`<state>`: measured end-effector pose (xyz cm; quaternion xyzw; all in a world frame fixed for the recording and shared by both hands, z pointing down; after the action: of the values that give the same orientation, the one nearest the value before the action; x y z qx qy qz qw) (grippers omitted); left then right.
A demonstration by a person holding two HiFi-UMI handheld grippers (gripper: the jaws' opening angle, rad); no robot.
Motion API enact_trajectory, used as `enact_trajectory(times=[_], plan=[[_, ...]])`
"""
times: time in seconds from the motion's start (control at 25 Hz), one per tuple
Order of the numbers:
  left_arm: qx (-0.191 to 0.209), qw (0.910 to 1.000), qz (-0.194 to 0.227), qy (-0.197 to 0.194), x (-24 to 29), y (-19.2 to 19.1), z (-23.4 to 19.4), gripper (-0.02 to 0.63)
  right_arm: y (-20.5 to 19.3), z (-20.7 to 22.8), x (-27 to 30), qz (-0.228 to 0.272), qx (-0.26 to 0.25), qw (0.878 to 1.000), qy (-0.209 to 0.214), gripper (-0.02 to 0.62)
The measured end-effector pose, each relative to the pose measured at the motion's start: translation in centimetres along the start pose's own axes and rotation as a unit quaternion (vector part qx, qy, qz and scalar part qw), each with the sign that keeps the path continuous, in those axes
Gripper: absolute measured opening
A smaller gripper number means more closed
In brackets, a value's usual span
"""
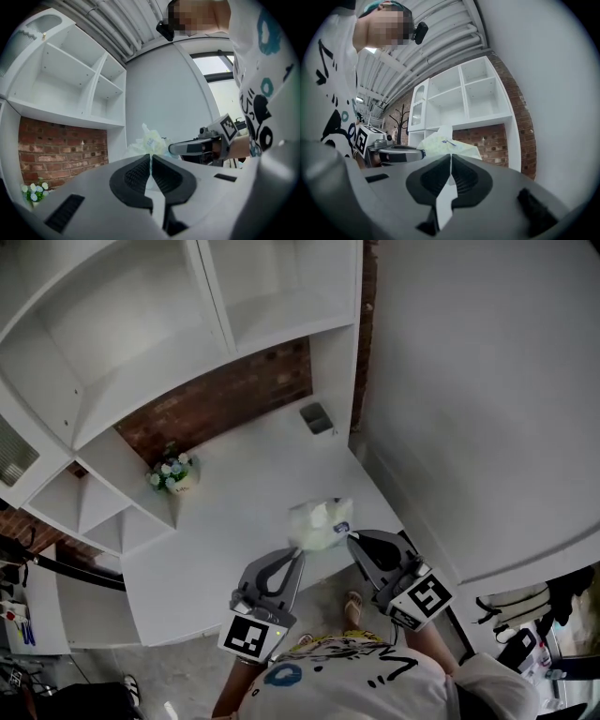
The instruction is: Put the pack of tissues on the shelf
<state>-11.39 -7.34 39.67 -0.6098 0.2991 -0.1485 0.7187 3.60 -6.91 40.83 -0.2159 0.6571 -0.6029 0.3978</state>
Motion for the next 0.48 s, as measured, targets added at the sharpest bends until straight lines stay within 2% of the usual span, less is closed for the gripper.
enact_trajectory(times=[0.48], plan=[[0.006,0.9998,-0.006,0.019,7.2,-1.3,-1.2,0.020,0.3,7.6,1.7,0.002,0.010,1.000,0.021,0.028]])
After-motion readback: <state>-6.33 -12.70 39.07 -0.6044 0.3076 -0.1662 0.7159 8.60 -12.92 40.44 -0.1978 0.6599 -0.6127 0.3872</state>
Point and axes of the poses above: the fingertips, and each gripper's own axes: x forward along the fingers, z to its right, y out of its top, the point moved 5 cm from there along -x, backward along the fingers, and after that the axes turned 15 degrees about z, right-handed, at the moved point
